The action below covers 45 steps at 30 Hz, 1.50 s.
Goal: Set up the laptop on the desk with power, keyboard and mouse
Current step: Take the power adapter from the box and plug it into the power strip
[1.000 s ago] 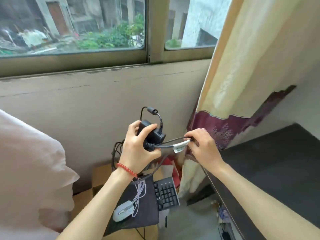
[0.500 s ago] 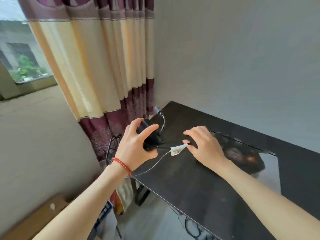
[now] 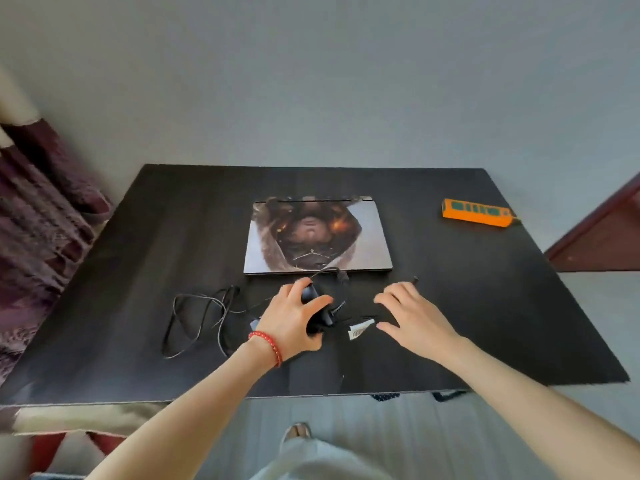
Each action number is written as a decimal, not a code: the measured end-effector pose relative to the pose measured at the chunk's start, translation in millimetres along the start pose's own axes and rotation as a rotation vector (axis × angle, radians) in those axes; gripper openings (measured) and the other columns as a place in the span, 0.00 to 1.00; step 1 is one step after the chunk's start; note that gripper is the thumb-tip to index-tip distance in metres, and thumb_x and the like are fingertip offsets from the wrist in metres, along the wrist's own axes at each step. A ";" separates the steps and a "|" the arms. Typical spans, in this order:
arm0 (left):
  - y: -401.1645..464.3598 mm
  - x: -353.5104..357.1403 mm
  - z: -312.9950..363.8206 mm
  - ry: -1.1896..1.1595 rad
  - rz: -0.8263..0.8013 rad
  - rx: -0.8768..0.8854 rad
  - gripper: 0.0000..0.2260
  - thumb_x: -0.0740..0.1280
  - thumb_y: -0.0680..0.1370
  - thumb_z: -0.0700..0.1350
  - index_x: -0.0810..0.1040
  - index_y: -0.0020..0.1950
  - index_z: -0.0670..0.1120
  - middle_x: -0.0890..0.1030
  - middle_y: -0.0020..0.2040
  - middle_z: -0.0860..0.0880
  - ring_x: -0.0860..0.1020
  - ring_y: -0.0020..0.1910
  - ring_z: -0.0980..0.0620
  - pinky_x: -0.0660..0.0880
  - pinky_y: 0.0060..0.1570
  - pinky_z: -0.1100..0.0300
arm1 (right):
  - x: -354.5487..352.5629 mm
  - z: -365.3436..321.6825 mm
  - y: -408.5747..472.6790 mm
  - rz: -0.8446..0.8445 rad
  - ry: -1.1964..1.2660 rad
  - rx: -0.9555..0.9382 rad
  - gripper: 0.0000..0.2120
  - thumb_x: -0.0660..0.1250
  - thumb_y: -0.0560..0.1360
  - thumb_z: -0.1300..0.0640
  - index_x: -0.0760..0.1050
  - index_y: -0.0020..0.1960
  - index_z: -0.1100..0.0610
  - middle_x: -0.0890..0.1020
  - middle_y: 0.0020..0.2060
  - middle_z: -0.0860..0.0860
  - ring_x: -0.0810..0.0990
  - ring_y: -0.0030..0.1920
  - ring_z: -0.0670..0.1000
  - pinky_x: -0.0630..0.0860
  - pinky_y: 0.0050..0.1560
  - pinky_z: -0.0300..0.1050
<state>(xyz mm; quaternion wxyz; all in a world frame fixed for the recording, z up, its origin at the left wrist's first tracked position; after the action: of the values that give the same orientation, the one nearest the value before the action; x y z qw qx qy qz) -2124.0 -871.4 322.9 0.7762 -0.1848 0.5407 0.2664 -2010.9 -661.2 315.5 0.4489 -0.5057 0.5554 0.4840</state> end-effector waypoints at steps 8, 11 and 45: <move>41.9 62.8 -31.8 0.112 -0.283 0.076 0.28 0.67 0.67 0.53 0.67 0.67 0.57 0.63 0.69 0.45 0.66 0.63 0.40 0.69 0.60 0.48 | 32.8 23.9 12.0 -0.018 -0.019 0.423 0.10 0.59 0.78 0.59 0.77 0.53 0.61 0.76 0.52 0.54 0.71 0.56 0.55 0.69 0.36 0.42; 54.7 79.1 -39.5 0.152 -0.363 0.097 0.29 0.66 0.68 0.55 0.64 0.68 0.58 0.62 0.69 0.46 0.65 0.63 0.41 0.69 0.60 0.48 | 36.3 27.0 26.6 -0.002 -0.093 0.596 0.11 0.63 0.76 0.54 0.78 0.50 0.61 0.74 0.47 0.58 0.72 0.50 0.57 0.72 0.36 0.47; 266.9 22.4 5.1 0.469 -0.667 0.056 0.36 0.67 0.70 0.60 0.54 0.73 0.54 0.55 0.75 0.45 0.54 0.72 0.40 0.53 0.69 0.37 | -23.2 249.4 154.0 0.259 0.206 0.646 0.11 0.55 0.80 0.53 0.68 0.60 0.55 0.82 0.43 0.56 0.78 0.36 0.56 0.72 0.30 0.45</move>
<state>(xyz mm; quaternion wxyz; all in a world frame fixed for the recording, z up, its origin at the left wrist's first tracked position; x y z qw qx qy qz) -2277.8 -652.8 303.9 0.6804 -0.3847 0.6204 -0.0641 -2160.0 -407.8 319.3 0.4621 -0.3093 0.7816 0.2828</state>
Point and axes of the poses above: each hand's wrist, its own y-axis towards the middle knuckle, its own x-axis out of the palm, z = x × y, the point moved 1 cm from there along y, towards the middle knuckle
